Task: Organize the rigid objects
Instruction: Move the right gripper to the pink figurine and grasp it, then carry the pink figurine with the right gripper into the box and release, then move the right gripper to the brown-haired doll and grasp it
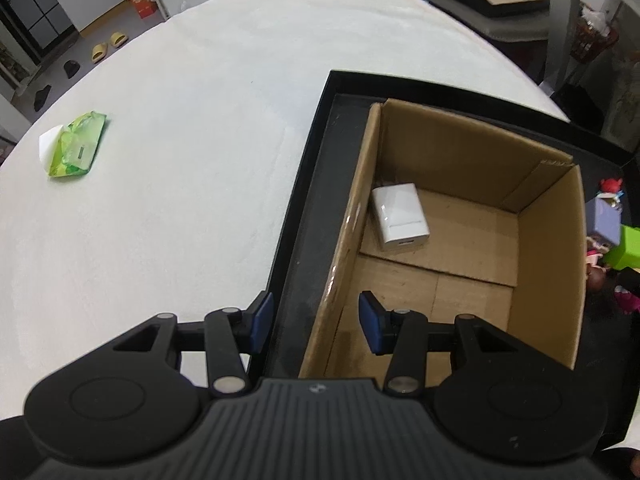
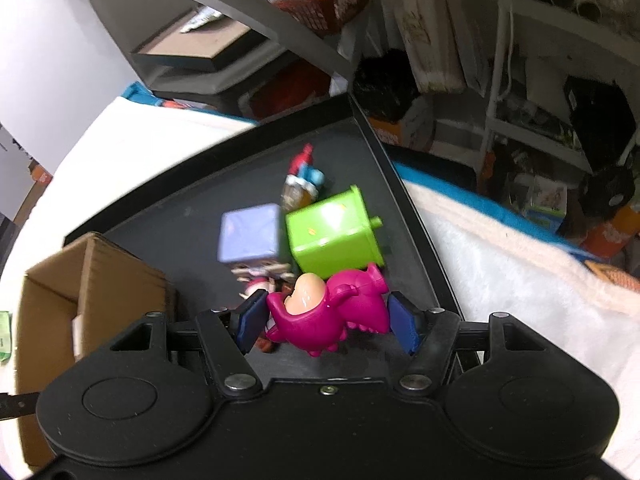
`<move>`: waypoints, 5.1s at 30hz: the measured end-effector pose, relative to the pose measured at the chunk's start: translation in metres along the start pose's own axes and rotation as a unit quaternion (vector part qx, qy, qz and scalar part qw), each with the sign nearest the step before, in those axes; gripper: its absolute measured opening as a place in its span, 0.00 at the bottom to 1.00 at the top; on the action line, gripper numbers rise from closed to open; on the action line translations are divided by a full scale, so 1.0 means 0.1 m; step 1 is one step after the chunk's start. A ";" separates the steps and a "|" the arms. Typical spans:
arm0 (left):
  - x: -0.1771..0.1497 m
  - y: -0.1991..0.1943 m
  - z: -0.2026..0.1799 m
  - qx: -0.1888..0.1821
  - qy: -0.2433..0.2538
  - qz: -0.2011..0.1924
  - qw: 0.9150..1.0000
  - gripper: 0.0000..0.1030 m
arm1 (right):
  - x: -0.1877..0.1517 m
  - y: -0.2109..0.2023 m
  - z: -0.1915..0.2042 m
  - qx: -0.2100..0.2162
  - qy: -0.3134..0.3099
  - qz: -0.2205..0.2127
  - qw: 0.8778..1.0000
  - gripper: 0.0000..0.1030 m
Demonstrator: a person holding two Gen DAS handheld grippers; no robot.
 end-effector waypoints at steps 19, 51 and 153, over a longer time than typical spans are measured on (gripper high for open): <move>-0.03 -0.05 0.19 -0.065 -0.022 -0.014 0.998 0.44 | 0.23 -0.54 0.73 0.017 -0.069 -0.037 0.997 0.61; -0.08 0.23 0.47 -0.147 -0.052 0.026 0.987 0.13 | 0.11 -0.43 1.97 0.001 -0.188 0.002 0.982 0.61; 0.11 0.03 -0.17 0.026 0.048 0.009 0.998 0.52 | -0.22 0.36 0.09 0.039 0.012 -0.008 0.999 0.50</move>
Point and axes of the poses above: each gripper's, at about its wrist camera, not at the fingertips, and y roughly the way its jaws point, z to its left, x to its top, the point moved 1 cm from there along y, roughly the way its jaws point, and after that the axes turned 5 degrees about -y, right-handed, at the moved point
